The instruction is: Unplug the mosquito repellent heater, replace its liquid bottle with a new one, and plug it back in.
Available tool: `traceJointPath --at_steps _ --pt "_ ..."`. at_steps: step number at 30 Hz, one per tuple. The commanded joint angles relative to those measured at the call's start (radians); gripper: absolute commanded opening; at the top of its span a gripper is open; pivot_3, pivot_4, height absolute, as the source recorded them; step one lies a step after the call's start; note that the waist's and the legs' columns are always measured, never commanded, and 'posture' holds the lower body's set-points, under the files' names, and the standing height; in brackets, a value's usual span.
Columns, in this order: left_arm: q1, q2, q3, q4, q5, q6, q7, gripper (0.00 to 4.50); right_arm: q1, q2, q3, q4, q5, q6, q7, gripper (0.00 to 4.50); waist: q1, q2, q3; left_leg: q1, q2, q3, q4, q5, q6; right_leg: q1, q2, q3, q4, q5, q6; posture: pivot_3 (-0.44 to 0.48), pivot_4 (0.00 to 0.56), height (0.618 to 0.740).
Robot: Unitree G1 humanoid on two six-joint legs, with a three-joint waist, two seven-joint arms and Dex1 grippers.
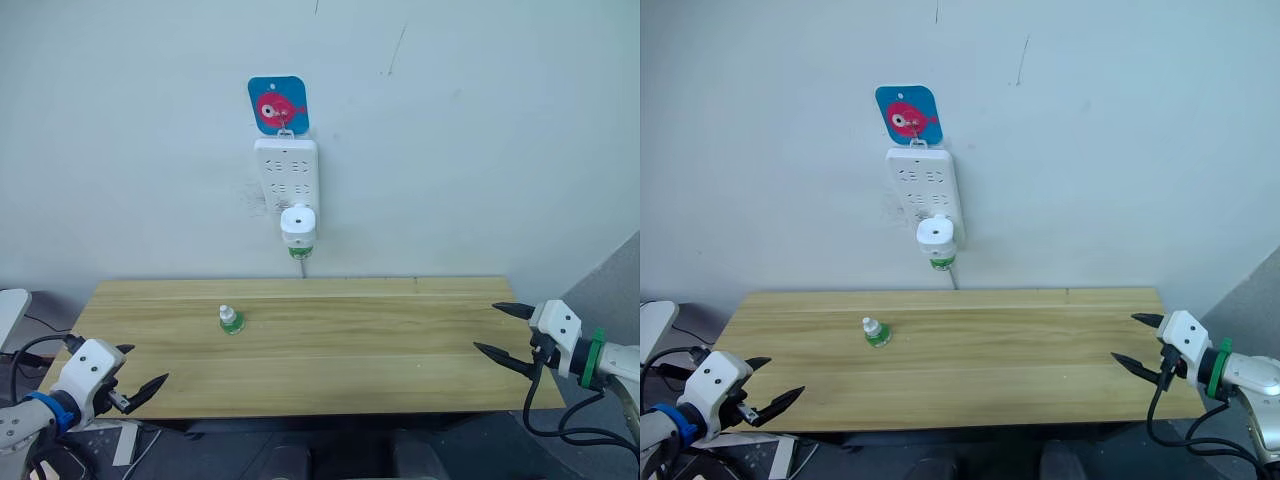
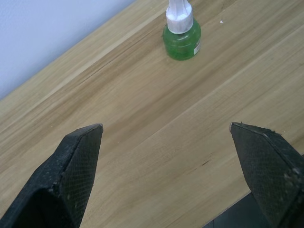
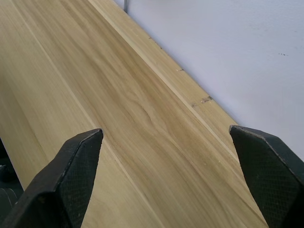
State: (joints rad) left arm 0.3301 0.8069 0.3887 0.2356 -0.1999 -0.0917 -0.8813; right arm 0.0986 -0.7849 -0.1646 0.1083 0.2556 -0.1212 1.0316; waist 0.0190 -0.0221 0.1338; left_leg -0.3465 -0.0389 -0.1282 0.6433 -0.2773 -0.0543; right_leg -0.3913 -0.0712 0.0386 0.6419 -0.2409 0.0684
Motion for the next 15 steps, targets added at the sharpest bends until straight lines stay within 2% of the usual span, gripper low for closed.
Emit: traceJointPath --at_steps 1,12,15 --pt "-0.004 0.013 0.008 -0.01 -0.025 0.017 -0.021 4.5 -0.006 -0.018 -0.015 -0.034 0.005 0.002 0.003 4.45 0.0 0.0 0.0 0.0 0.0 0.0 0.0 0.0 0.0 0.0 0.0 0.0 0.0 0.0 0.0 0.102 0.099 0.74" --pt "-0.014 0.012 0.032 -0.016 -0.073 0.022 -0.074 4.5 -0.002 -0.016 -0.015 -0.079 0.008 0.038 -0.003 4.45 0.002 0.0 0.003 0.0 0.0 0.0 0.0 0.0 0.0 0.0 0.0 0.0 0.0 0.0 0.0 0.102 0.109 0.74" --pt "-0.004 0.019 0.032 0.001 -0.043 -0.004 -0.053 4.5 0.003 -0.017 -0.017 -0.086 0.008 0.042 -0.003 4.45 0.002 0.0 0.006 0.0 0.0 0.0 0.0 0.0 0.0 0.0 0.0 0.0 0.0 0.0 0.0 0.1 0.112 0.74"
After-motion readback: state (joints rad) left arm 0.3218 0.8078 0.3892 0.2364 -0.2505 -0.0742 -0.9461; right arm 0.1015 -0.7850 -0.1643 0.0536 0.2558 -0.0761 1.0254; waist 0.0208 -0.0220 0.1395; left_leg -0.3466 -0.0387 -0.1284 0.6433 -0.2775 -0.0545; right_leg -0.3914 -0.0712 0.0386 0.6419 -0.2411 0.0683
